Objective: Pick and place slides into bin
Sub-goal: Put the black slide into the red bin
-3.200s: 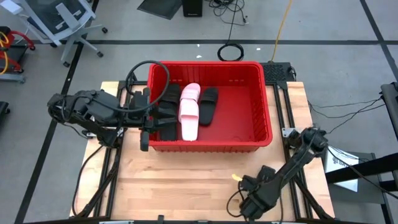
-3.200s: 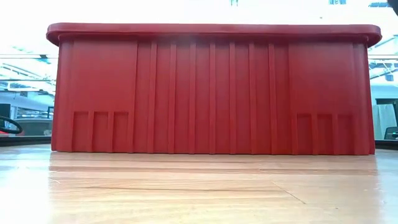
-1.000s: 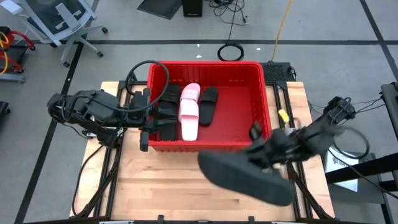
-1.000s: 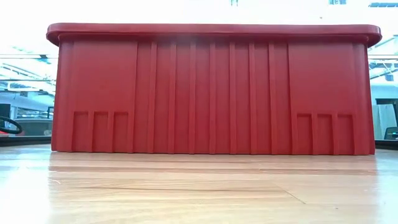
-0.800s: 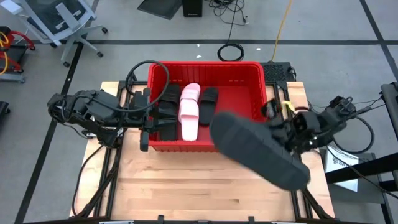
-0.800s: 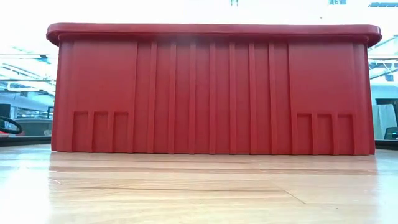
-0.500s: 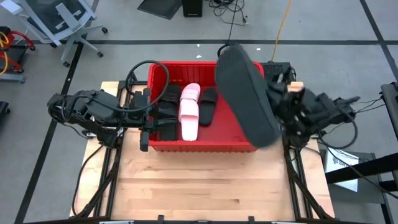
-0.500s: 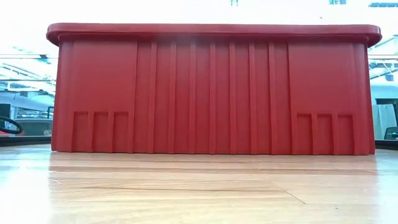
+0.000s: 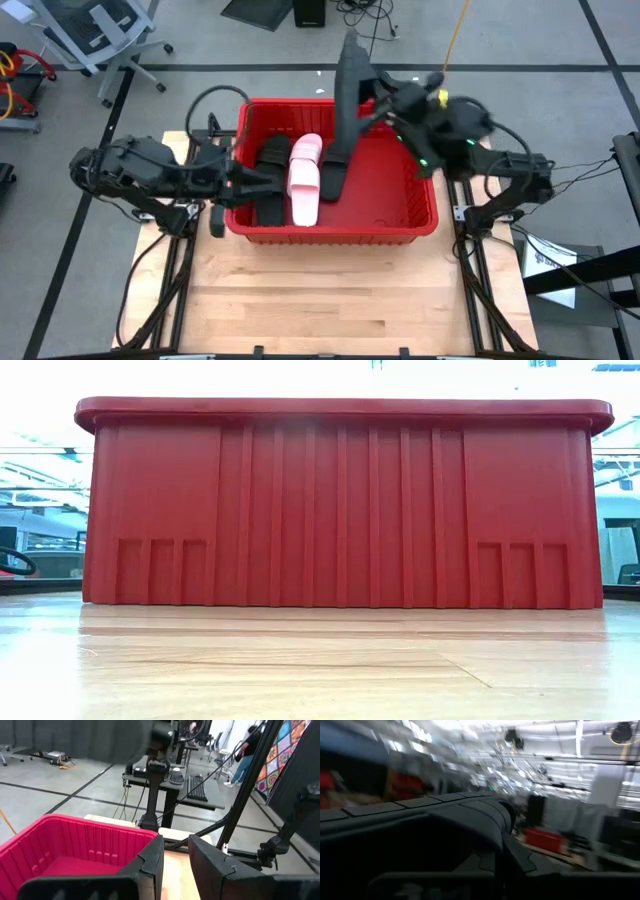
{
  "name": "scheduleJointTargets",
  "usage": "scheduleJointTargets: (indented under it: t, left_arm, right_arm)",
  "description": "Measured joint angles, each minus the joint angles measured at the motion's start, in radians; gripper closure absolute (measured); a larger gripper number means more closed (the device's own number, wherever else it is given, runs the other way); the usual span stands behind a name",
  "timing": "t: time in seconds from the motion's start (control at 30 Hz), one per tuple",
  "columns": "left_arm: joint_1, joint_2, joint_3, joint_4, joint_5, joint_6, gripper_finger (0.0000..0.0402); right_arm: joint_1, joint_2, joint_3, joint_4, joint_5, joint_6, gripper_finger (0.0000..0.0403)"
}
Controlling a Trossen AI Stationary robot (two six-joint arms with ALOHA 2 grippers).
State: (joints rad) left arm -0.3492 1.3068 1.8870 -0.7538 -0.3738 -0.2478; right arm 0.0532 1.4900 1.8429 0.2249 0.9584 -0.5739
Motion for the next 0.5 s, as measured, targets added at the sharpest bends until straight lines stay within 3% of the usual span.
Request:
scheduleJointTargets:
  t: [0.2,0.4,0.5]
  left_arm:
    - [0.0,-0.07,0.0,0.0,-0.002,0.001,0.0314]
    - [0.0,-0.144,0.0,0.0,-0.018,0.01,0.0314]
    - [0.0,-0.178,0.0,0.0,-0.019,0.015,0.0314]
  right_arm:
    - [-0.076,0.162,0.245,-0.423,0.11,-0.02,0.0403]
    - [-0.107,0.264,0.277,-0.737,0.111,0.005,0.0403]
    - [-0.106,0.31,0.277,-0.912,0.047,0.096,0.0403]
